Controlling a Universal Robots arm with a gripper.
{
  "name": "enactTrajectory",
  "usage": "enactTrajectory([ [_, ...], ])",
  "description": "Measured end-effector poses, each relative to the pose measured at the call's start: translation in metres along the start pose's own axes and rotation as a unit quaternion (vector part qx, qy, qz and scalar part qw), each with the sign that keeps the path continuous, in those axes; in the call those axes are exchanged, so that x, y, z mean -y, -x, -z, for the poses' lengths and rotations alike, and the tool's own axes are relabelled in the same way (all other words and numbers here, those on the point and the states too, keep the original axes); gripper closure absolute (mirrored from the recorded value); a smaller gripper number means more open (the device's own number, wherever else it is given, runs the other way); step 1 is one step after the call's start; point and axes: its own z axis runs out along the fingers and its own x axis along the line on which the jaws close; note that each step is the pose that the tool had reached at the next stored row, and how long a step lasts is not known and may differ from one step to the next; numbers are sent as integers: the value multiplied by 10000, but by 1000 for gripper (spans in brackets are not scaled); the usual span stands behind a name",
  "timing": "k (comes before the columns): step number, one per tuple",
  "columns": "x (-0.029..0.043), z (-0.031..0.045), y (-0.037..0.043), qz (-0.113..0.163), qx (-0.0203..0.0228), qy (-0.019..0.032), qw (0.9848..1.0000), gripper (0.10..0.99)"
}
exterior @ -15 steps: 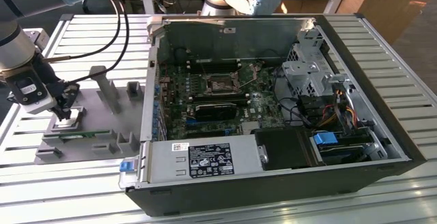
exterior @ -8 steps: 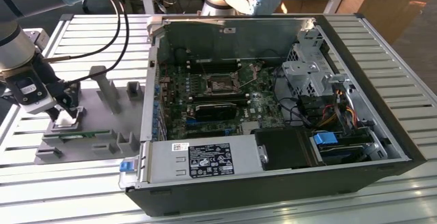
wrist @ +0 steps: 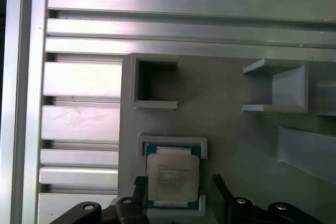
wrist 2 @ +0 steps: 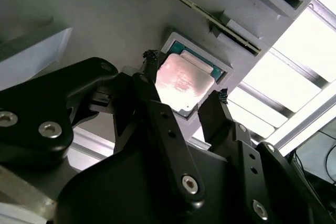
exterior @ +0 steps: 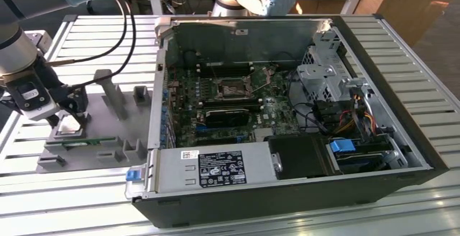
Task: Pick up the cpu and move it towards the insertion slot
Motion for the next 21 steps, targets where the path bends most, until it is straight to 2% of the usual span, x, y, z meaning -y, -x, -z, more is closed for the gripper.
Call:
enactTrajectory([
  [21,-31,-122,-27,-79,0,-2,10000,498],
])
